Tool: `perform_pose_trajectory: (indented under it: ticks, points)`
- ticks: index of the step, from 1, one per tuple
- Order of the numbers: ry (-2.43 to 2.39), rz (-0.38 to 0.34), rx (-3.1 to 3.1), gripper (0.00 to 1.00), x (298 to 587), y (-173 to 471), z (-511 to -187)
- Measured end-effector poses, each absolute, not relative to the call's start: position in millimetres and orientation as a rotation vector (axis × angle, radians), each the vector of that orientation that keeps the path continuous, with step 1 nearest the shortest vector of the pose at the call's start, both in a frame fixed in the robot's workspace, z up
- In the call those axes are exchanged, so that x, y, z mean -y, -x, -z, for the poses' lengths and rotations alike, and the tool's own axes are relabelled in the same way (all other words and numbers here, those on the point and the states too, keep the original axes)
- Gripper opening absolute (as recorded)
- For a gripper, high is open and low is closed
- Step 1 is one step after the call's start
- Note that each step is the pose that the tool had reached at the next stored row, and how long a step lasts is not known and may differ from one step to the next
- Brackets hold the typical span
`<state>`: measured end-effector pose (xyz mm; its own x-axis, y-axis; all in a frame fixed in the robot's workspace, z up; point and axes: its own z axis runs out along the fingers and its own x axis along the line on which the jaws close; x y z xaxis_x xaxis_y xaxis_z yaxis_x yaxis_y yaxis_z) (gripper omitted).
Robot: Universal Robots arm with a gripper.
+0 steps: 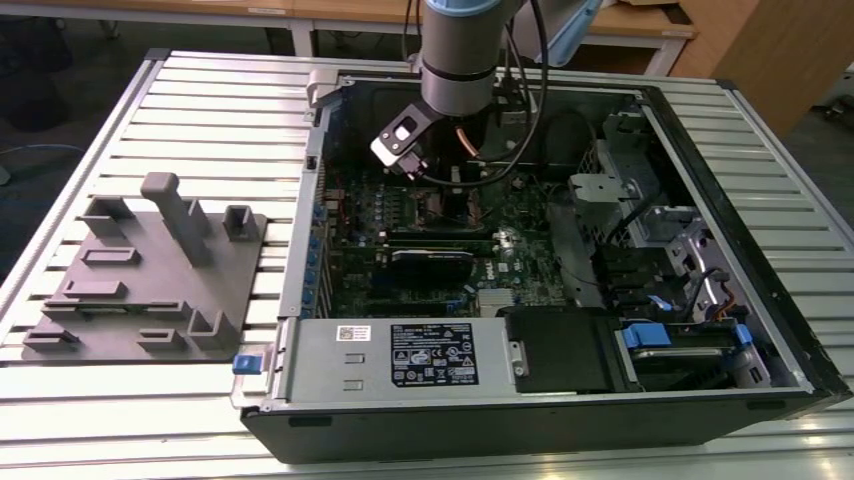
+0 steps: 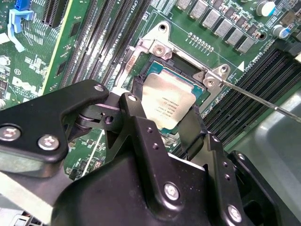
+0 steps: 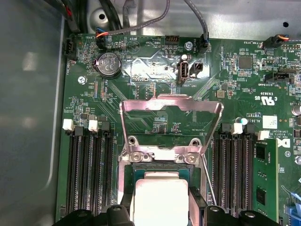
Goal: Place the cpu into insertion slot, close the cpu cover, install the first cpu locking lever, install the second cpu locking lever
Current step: 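Place the cpu into insertion slot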
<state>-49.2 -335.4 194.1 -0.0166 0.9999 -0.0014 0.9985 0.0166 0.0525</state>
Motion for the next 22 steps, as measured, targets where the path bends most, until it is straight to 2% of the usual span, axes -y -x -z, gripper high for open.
perform_pose_trajectory:
  ticks: [22]
  points:
    - [-2.189, -0.056, -2.199, 0.54, 335.0, 49.1, -193.2]
